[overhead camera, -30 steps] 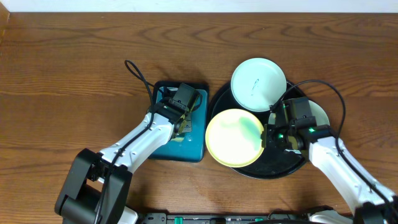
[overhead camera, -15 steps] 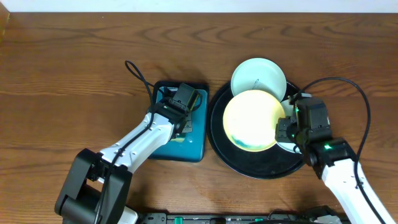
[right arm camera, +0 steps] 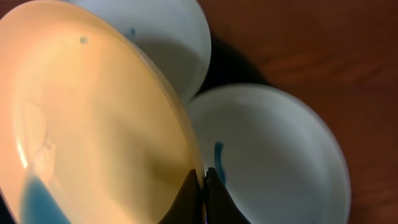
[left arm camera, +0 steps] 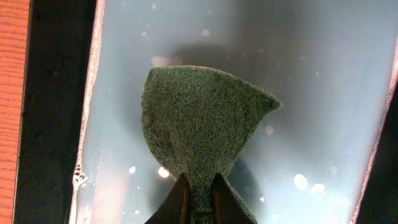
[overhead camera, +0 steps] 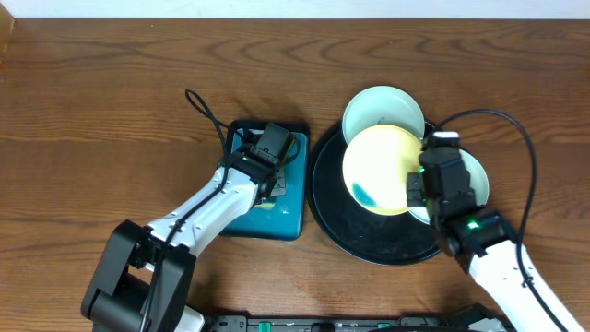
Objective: Clean dirty plates on tray and stack at the side
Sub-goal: 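Lift the yellow plate edge with the right gripper toward the left, then carry the yellow plate right and set it beside the round tray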
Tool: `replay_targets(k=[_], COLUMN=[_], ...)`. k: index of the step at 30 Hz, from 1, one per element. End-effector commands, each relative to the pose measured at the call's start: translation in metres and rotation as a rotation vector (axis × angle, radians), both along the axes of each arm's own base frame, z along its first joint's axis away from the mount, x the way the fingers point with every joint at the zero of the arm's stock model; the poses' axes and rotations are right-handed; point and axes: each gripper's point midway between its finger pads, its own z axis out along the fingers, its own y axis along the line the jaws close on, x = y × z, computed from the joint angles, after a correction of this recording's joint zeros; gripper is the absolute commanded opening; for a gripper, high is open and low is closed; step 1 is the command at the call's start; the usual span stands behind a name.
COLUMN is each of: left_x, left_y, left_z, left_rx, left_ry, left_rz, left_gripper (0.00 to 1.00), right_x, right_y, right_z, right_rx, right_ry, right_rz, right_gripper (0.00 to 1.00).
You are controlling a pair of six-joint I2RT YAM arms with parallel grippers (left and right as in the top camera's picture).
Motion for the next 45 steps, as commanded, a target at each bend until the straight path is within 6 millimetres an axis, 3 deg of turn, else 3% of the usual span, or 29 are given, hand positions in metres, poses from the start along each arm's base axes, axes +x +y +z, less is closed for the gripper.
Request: replay_targets(k=[1,6,15,21,27,31,36,39,42,45], left_x=[-0.001,-0.001,-0.001,-0.001,-0.001,-0.001,-0.001,-0.001,-0.001,-0.001], left_y=[0.002,0.002,0.002,0.002,0.002,0.002,0.002,0.002,0.002,0.002], left_z=[-0.003,-0.003,-0.003,-0.003,-0.003,-0.003,-0.003,-0.003,-0.003,-0.003], left_rx=[0.01,0.011,0.011,0.011,0.011,0.011,0.013,0.013,0.013,0.013], left_ry=[0.004,0.004,0.004,0.004,0.004,0.005,0.006,0.006,0.006,0.006], left_rz=[-0.012,-0.012,-0.012,-0.012,-0.012,-0.012,-0.016,-0.018,-0.018,-0.018], left_gripper=[0.07,0.08,0.08,0.08,0.08,0.08,0.08,0.08,0.08,0.08], right_x=[0.011,0.018,0.022,0.016,0.015,0.018,0.024,0.026,0.029,0.032], right_y=[0.002,0.034,0.084,0.106,0.109,0.103,0.074,0.056,0.054,0.05], right_z=[0.037,0.058,0.092,0.102,0.107,0.107,0.092,0.071,0.037,0.016], right_rx=[-0.21,-0.447,-0.739,-0.912,-0.93,-0.801,-0.555,-0.386,-0.134,0.073], right_ry=[-0.134,-0.216,-0.369,-0.399,-0.416,-0.441,-0.432,-0.388,-0.272,-0.175], right_rz=[0.035,0.241,0.375,0.445,0.432,0.342,0.129,0.014,-0.012,-0.053], right_gripper=[0.01,0.01,0.01,0.01,0.01,0.01,0.01,0.01,0.01,0.01])
